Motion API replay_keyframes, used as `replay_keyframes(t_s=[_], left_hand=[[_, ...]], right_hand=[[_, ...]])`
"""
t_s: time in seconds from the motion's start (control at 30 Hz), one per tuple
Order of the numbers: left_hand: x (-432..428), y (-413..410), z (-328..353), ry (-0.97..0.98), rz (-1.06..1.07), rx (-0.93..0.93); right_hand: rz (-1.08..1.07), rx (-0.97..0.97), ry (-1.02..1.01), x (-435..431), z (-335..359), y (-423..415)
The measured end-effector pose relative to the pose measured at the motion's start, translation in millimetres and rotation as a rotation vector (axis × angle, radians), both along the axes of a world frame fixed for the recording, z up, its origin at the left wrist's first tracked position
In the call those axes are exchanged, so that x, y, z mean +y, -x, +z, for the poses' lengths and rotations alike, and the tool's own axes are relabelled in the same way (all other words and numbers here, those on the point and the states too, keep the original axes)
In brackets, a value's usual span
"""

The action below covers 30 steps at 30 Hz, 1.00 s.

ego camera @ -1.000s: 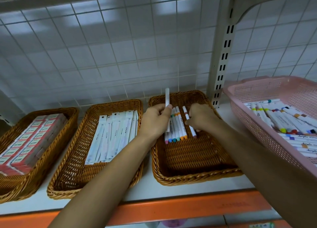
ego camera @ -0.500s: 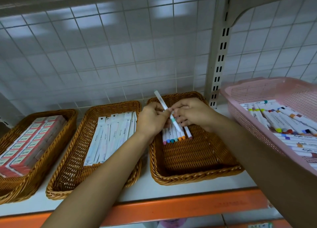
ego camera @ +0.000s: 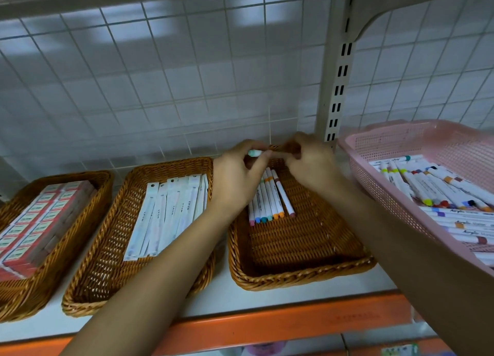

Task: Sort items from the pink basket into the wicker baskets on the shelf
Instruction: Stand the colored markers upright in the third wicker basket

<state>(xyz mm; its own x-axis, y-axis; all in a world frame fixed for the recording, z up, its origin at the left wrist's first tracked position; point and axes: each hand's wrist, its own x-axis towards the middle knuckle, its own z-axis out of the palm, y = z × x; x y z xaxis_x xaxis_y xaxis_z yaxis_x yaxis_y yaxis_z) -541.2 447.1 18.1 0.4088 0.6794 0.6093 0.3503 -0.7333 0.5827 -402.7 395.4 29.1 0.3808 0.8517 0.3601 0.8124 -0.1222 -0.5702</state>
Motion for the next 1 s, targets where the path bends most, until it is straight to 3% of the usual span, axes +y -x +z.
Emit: replay_keyframes(t_s=[0.03,0.1,0.17,0.47,0.57,0.7,0.8,1.0], left_hand=[[-1,-2,1,-0.086,0.009,0.002],[-2,-6,1,-0.181,-0.002,0.024],[-3,-8,-1,-0.212,-0.047,0.079],[0,-3,-16,-0.101,-0.167,0.34],[3,-1,-16,-0.088,-0.155,0.487],[5,-1,-16,-0.097,-0.119,0.889],[2,-1,-20,-0.137,-0.124,1.039],[0,-4,-21,-0.228,-0.152,1.095]], right_hand=[[-0.018,0.202,0.002,1,2,1],[0.076,0.785,0.061,2,7,5],[0.145,1.085,0.102,0,9,5],[0.102,1.171,0.271,1,-1,-9],[0.045,1.039,0.276,1,-2,-8],[-0.101,0.409,0.33,9,-13,-9],[-0.09,0.016,0.487,15,-26,-3],[-0.023,-0.081,0.528,17,-40,-4]])
